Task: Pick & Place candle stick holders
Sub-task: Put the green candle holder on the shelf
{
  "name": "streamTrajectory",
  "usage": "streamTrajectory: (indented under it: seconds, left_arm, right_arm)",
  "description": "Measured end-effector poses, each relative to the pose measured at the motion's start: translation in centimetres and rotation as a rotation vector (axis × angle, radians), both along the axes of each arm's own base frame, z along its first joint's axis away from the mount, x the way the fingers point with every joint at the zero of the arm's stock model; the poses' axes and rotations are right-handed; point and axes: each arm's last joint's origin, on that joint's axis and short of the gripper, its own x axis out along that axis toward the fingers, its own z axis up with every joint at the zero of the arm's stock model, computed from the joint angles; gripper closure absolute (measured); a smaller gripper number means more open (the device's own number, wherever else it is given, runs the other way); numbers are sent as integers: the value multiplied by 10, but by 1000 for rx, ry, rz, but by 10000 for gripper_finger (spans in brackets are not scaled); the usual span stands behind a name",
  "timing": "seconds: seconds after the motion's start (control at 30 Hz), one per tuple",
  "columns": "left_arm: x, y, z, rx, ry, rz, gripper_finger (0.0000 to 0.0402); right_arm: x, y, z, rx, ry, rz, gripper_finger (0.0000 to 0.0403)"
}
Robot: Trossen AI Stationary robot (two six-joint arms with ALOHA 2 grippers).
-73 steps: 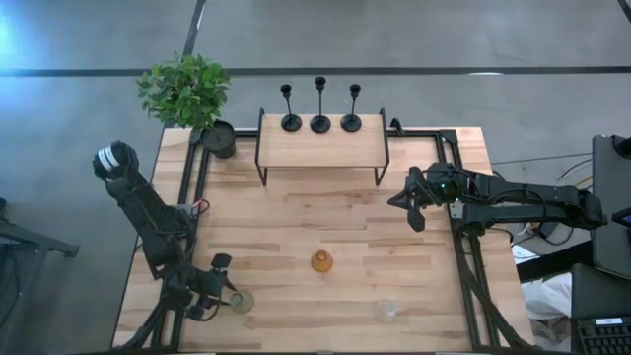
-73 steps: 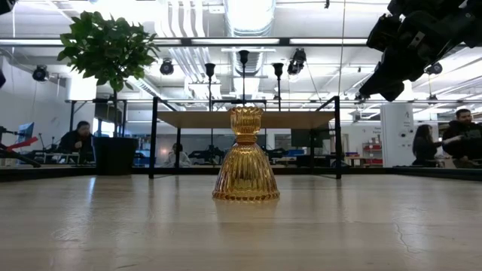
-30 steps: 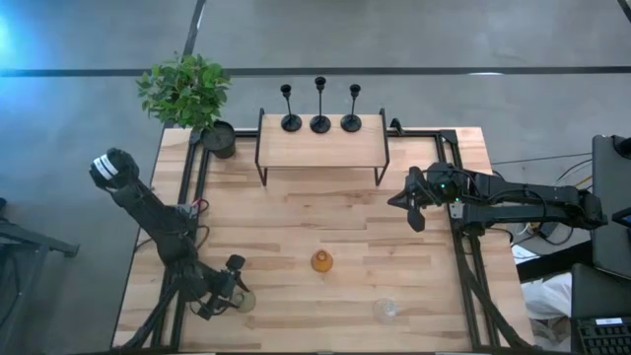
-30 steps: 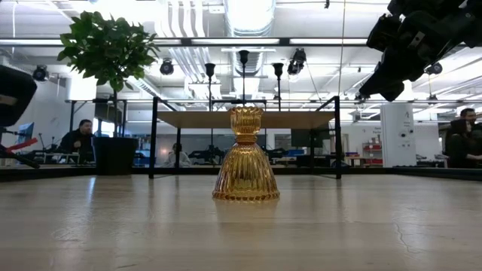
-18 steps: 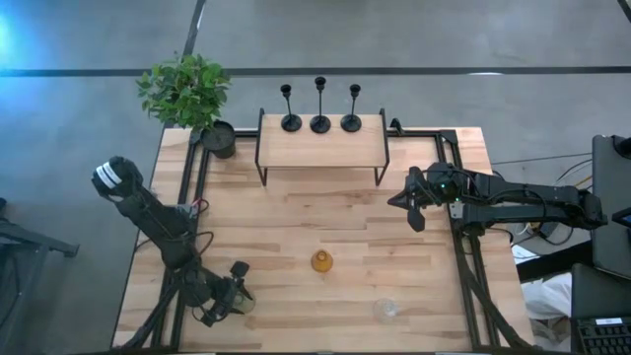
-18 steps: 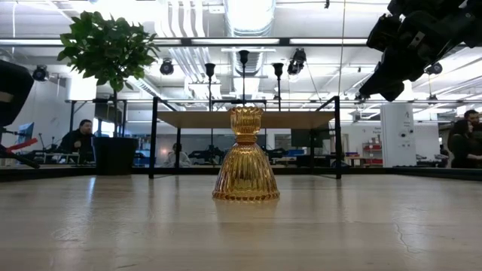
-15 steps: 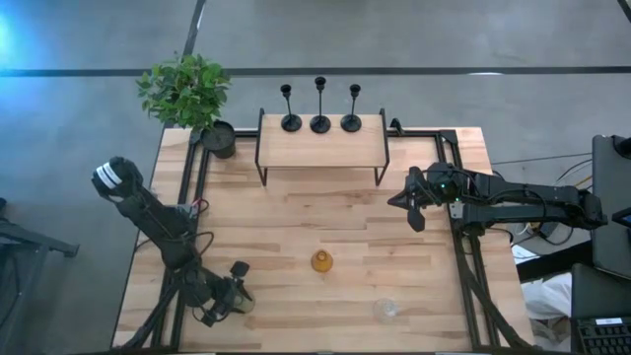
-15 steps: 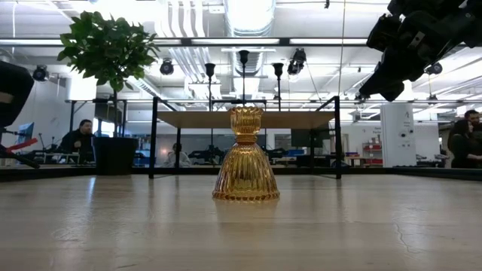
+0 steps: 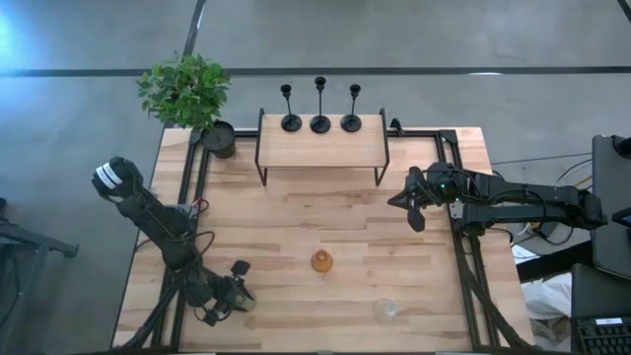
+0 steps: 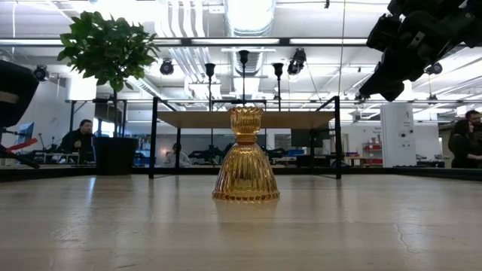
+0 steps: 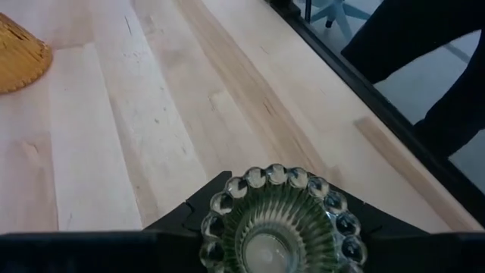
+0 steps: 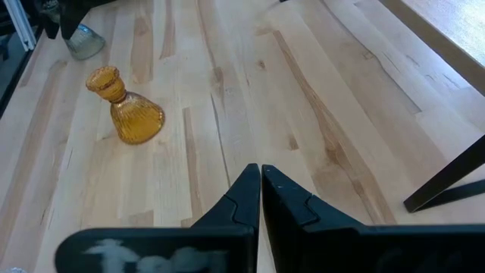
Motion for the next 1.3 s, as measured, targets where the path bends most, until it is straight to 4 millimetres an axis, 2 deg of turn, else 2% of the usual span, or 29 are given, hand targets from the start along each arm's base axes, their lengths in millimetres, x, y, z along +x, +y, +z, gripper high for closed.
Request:
streamTrajectory:
  seconds: [0.3,0.5,0.77,1.0,1.3]
  left_arm:
    - [14,8,15,0,2,71,251]
    - [29,30,24,19,22,185,251]
    - [47,64,41,-35,-34,348,251]
    - [76,89,71,4,-66,469,250]
    - [116,140,119,14,-88,708,250]
  right_arm:
    - [0,0,0,0,0,0,390]
    - [0,0,0,0,0,0,390]
    - [0,0,0,0,0,0,390]
    - [0,0,0,0,0,0,390]
    - [0,0,0,0,0,1,390]
